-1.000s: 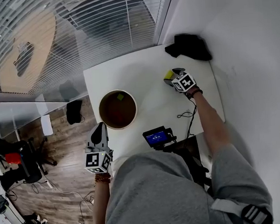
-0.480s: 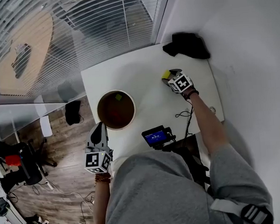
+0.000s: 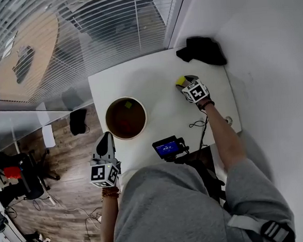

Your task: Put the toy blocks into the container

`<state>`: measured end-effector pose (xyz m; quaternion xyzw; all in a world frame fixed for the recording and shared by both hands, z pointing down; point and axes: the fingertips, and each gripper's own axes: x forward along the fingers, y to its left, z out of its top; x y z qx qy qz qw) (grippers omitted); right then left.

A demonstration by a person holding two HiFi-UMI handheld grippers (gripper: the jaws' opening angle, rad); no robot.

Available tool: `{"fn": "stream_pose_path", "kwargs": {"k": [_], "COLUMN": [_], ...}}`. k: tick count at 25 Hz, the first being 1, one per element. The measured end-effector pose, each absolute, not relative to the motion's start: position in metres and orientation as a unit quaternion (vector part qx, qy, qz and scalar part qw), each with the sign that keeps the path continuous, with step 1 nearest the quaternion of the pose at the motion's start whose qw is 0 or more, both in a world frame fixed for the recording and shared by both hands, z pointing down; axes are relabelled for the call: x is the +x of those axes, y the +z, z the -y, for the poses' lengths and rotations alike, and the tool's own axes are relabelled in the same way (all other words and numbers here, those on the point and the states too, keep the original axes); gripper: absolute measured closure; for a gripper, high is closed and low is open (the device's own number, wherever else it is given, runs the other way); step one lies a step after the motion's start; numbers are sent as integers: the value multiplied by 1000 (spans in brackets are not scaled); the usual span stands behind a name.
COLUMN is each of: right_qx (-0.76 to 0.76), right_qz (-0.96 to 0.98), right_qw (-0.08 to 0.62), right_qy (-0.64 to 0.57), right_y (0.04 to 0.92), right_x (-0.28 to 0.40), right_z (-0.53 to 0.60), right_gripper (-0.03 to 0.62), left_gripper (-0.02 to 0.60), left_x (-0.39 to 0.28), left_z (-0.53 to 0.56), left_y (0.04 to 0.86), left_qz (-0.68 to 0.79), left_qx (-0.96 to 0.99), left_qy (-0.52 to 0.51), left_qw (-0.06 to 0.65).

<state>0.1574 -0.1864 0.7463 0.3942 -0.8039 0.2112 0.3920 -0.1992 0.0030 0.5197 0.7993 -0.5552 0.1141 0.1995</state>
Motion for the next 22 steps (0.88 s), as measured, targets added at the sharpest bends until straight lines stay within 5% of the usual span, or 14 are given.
{"fn": "stream_pose_path", "kwargs": {"k": [22], "right_qx": [412], "right_qz": [855], "right_qw": [291], "right_qy": [124], "right_y": [635], "right_x": [125], "right_z": [195], "right_gripper": [313], "left_gripper": [574], "left_x": [-195], "left_z": [-3], "left_y": [515], "left_qz": [553], "left_qx": [805], "left_qy": [99], "left_qw": [191]}}
